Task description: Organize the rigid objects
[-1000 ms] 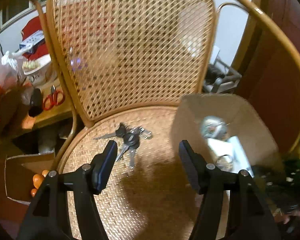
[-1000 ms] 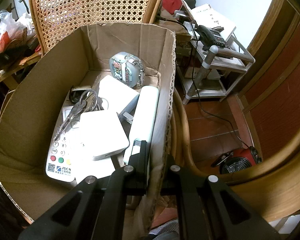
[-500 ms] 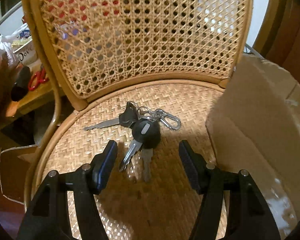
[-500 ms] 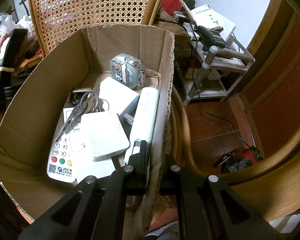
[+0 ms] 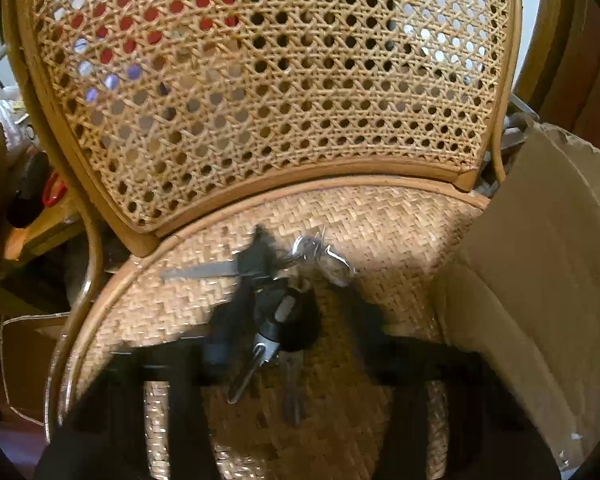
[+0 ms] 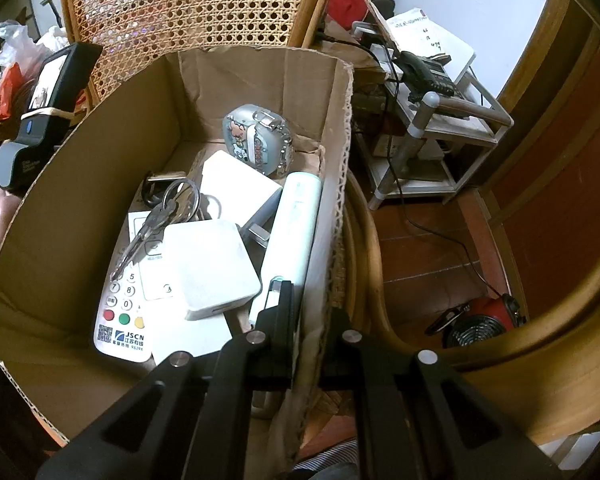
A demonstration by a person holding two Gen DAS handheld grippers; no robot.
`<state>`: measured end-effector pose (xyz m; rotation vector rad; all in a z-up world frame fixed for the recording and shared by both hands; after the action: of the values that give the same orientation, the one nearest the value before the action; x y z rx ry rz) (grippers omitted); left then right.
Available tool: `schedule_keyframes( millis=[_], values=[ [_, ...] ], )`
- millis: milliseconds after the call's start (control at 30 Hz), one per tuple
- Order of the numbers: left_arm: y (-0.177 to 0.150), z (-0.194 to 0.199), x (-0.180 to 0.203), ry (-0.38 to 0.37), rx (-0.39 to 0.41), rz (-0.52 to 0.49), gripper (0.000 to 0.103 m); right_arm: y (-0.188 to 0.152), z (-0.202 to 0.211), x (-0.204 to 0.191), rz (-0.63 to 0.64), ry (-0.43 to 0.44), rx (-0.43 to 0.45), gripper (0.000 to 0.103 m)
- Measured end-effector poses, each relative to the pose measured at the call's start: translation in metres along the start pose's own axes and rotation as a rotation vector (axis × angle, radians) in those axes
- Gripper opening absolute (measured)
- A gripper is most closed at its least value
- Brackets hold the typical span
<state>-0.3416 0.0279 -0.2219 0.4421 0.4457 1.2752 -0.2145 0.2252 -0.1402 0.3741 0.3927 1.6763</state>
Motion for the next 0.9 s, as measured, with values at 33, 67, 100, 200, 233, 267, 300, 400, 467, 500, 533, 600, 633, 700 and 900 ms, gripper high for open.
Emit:
schedule_keyframes(
  millis=[33, 67, 100, 200, 233, 267, 300, 400, 467, 500, 533, 600, 633, 700, 900],
  values=[
    [0.003, 0.001, 0.001, -0.008, -0.008, -0.002, 0.028, 0.000, 0.000, 0.000, 0.000, 0.000, 0.001, 0.011],
    [0.003, 0.002, 0.002, -0.012, -0.012, -0.010, 0.028, -0.001, 0.000, 0.000, 0.001, 0.001, 0.001, 0.011],
    [0.002, 0.003, 0.002, -0.018, -0.015, -0.003, 0.028, 0.000, 0.000, 0.000, 0.001, 0.001, 0.002, 0.011],
    [-0.003, 0.010, 0.001, -0.008, -0.018, -0.009, 0.028, -0.001, 0.000, 0.000, 0.001, 0.001, 0.001, 0.011],
    [-0.004, 0.014, -0.001, -0.002, -0.009, -0.007, 0.028, 0.000, 0.000, 0.000, 0.001, 0.001, 0.001, 0.011],
    [-0.007, 0.017, -0.005, -0.003, -0.010, -0.007, 0.028, -0.001, 0.000, 0.000, 0.001, 0.001, 0.001, 0.011],
    [-0.007, 0.023, -0.007, -0.004, -0.006, -0.006, 0.028, -0.001, 0.000, 0.000, 0.001, 0.001, 0.001, 0.011],
    [-0.008, 0.041, -0.014, -0.005, 0.007, -0.011, 0.028, 0.000, 0.000, 0.000, 0.002, 0.001, 0.002, 0.011],
    [-0.007, 0.051, -0.017, -0.016, 0.013, -0.011, 0.028, 0.000, 0.000, 0.000, 0.001, 0.001, 0.001, 0.011],
    [-0.006, 0.059, -0.019, -0.010, 0.026, -0.009, 0.028, -0.001, 0.000, 0.000, 0.000, 0.000, 0.001, 0.011],
    [-0.005, 0.065, -0.022, -0.008, 0.037, -0.009, 0.028, -0.001, 0.000, 0.000, 0.001, 0.000, 0.001, 0.011],
    [-0.006, 0.077, -0.022, -0.011, 0.040, -0.024, 0.028, -0.001, 0.000, 0.000, 0.001, 0.000, 0.001, 0.011],
    [-0.005, 0.085, -0.022, -0.009, 0.053, -0.025, 0.028, 0.000, 0.000, 0.000, 0.001, 0.001, 0.001, 0.011],
    [-0.005, 0.098, -0.022, -0.010, 0.060, -0.040, 0.028, -0.001, 0.000, 0.000, 0.002, 0.001, 0.001, 0.011],
    [-0.007, 0.131, -0.020, -0.048, 0.094, -0.040, 0.028, -0.001, 0.001, 0.000, 0.002, 0.000, 0.001, 0.011]
  ],
)
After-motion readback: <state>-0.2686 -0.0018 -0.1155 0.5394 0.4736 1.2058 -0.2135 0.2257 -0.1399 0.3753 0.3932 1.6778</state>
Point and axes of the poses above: each gripper's, at about its wrist camera, not at the fingertips, and z roughly against the way its jaws point, x to its right, y to its top, the point moved 4 cm from there along -z, roughly the way its jaws point, and after that the axes turned 9 degrees about -z, right-handed, at the moved point
